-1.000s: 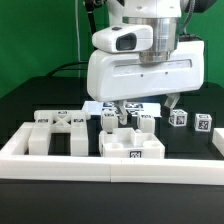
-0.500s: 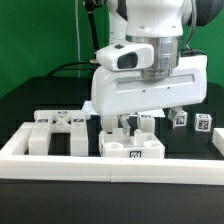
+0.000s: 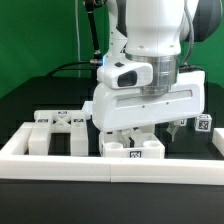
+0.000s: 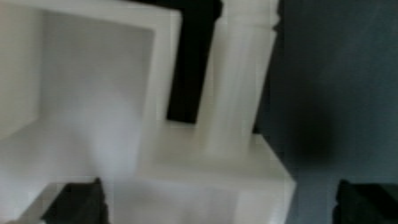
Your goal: Assemble chair
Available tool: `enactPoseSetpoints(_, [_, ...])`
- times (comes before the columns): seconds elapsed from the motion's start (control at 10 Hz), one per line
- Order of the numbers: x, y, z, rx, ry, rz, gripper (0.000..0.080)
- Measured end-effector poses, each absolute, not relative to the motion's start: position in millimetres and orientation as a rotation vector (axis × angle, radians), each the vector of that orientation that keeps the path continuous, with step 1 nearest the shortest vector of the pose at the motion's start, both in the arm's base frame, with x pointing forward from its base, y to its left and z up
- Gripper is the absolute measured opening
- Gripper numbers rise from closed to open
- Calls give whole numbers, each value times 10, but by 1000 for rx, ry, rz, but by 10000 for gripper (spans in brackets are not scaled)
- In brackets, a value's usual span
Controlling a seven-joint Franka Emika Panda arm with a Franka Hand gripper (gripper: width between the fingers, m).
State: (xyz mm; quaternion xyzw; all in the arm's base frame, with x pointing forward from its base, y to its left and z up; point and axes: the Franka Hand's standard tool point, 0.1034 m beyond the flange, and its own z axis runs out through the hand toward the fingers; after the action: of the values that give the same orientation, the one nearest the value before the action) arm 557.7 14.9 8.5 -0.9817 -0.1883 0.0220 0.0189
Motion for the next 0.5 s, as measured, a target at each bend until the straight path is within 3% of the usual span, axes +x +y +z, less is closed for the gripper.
enactPoseSetpoints(0.2, [5577,147,85,-3047,-585,68,391])
enactPoseSetpoints(0.3, [5577,147,85,-3047,-585,69,391])
enactPoseSetpoints(0.5, [5576,147,84,-3047,-585,69,53])
